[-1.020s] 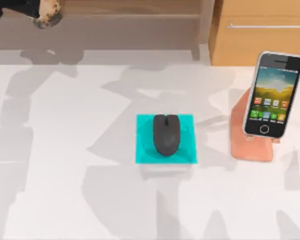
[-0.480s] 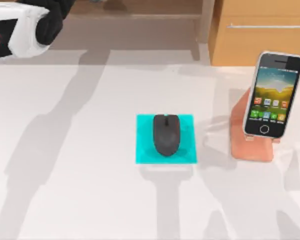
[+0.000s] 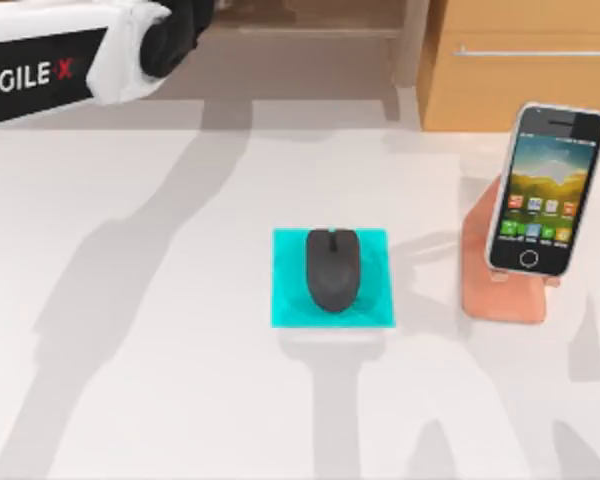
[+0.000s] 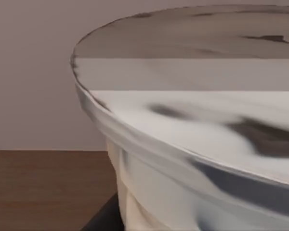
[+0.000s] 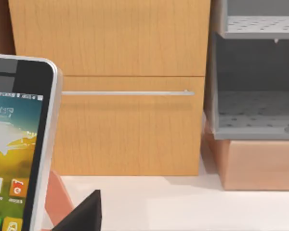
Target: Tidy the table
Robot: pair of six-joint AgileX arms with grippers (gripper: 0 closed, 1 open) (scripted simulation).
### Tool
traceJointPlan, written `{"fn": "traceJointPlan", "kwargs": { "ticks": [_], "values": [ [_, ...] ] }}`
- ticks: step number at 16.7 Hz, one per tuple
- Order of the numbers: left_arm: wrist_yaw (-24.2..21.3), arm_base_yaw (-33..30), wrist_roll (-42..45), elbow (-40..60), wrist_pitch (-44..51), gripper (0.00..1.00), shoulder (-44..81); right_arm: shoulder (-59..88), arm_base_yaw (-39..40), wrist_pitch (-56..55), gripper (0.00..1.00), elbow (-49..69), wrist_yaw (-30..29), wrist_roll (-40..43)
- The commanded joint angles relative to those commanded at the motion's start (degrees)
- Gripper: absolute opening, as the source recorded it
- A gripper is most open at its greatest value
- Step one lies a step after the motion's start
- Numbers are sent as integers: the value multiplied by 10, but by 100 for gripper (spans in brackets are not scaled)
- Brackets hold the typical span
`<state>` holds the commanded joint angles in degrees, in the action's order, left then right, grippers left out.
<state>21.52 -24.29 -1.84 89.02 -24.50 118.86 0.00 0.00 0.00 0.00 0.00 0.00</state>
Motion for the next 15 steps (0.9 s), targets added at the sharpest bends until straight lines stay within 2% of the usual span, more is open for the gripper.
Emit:
{"fn": "traceJointPlan", "kwargs": {
  "ticks": [14,15],
  "values": [
    [0,0,0,0,0,0,0,0,0,0,100,0,0,0],
    [0,0,0,0,0,8,0,0,0,0,100,0,0,0]
  ]
}}
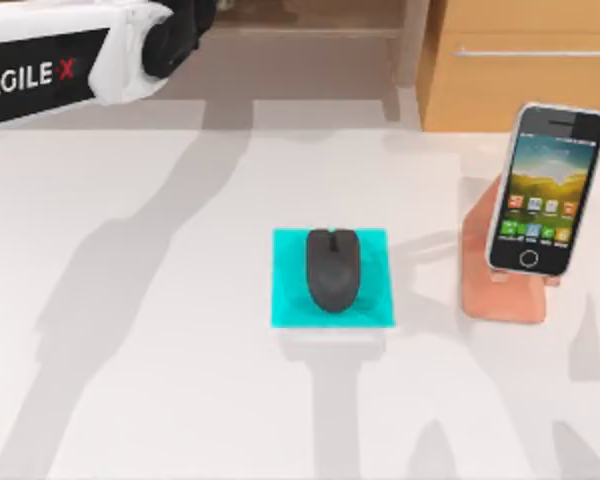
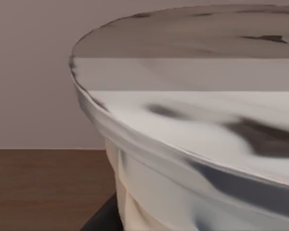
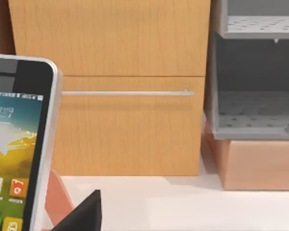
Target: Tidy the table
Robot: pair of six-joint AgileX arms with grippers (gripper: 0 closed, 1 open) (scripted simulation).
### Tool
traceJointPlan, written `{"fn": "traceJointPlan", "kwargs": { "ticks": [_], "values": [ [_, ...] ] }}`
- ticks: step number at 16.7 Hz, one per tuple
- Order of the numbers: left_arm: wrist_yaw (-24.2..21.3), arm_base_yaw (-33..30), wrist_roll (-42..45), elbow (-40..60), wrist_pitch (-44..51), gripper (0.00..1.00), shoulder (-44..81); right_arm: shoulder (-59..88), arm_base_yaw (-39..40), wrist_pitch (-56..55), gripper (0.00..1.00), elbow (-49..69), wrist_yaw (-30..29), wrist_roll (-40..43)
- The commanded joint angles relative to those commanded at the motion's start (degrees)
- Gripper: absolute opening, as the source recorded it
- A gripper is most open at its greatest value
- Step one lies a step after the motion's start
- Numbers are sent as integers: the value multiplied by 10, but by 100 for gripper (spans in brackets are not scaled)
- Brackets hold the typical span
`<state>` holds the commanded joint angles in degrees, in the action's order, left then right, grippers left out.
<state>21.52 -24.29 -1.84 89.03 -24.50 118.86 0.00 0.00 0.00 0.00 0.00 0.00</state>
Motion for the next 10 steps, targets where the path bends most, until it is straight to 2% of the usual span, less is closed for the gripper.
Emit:
{"fn": "traceJointPlan", "kwargs": {
  "ticks": [10],
  "values": [
    [0,0,0,0,0,83,0,0,0,0,100,0,0,0]
  ]
}}
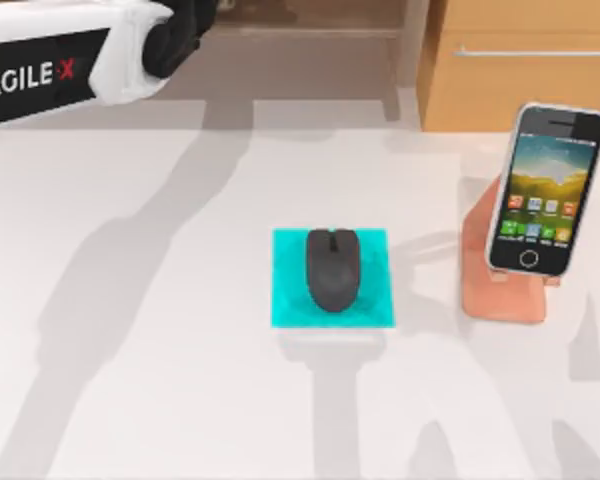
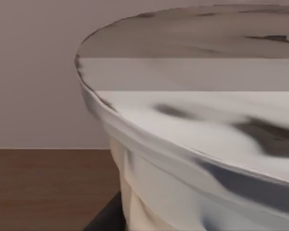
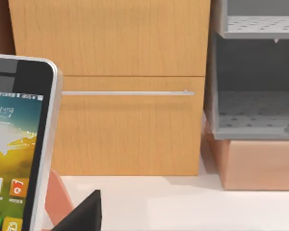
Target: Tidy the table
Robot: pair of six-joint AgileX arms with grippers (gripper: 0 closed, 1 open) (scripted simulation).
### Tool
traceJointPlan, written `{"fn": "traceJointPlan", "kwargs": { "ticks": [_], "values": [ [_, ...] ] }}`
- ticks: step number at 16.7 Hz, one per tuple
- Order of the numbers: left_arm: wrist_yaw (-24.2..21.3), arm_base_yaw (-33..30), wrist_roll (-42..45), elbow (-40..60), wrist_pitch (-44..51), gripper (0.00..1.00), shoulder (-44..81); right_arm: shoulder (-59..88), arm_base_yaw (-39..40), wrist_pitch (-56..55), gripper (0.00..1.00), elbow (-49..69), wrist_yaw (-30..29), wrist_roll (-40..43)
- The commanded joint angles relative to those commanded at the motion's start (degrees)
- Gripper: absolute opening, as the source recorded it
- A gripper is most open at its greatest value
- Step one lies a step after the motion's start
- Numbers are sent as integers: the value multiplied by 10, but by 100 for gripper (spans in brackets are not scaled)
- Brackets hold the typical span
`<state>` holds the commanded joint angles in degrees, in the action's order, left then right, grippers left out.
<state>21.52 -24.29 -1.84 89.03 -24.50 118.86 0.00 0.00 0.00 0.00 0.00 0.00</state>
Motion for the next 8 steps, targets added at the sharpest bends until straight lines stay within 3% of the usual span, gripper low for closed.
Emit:
{"fn": "traceJointPlan", "kwargs": {
  "ticks": [2,8],
  "values": [
    [0,0,0,0,0,98,0,0,0,0,100,0,0,0],
    [0,0,0,0,0,100,0,0,0,0,100,0,0,0]
  ]
}}
